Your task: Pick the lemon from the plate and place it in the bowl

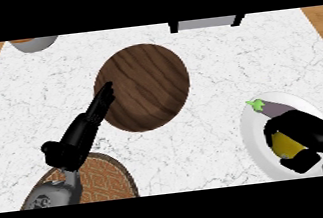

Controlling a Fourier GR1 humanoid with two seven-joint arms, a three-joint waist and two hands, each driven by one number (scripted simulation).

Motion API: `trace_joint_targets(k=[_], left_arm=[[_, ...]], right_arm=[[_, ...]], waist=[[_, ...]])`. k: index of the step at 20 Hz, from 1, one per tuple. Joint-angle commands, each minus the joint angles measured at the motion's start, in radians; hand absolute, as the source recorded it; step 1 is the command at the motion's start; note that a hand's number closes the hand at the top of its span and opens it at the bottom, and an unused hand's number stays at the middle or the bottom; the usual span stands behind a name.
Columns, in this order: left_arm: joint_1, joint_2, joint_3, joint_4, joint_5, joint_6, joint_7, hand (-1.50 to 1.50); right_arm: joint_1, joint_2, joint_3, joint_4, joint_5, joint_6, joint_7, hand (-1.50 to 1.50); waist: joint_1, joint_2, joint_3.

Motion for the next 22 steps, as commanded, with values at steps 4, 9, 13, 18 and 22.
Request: trace_joint_targets(k=[4, 9, 13, 18, 22], left_arm=[[-0.047, 0.004, 0.069, 0.055, 0.019, -0.044, 0.001, 0.00], [-0.020, -0.013, 0.018, 0.025, -0.002, -0.040, 0.004, 0.00], [-0.040, -0.020, -0.009, 0.019, 0.000, -0.062, 0.008, 0.00], [-0.059, -0.031, -0.030, 0.036, -0.014, -0.063, 0.011, 0.00], [-0.063, -0.054, -0.049, 0.048, -0.010, -0.068, 0.004, 0.00]], right_arm=[[0.079, 0.011, -0.037, -0.022, 0.039, -0.095, -0.080, 1.50], [-0.112, 0.436, 0.137, -0.003, 0.180, -0.084, 0.402, 1.50], [-0.208, 0.478, 0.201, 0.023, 0.200, -0.130, 0.600, 1.50], [-0.375, 0.483, 0.264, 0.019, 0.268, -0.217, 0.897, 1.50], [-0.504, 0.484, 0.317, 0.012, 0.266, -0.353, 1.094, 1.50]], waist=[[-0.005, 0.003, 0.004], [0.041, 0.005, 0.001], [0.107, 0.010, 0.000], [0.127, 0.006, 0.000], [0.153, 0.012, 0.002]])
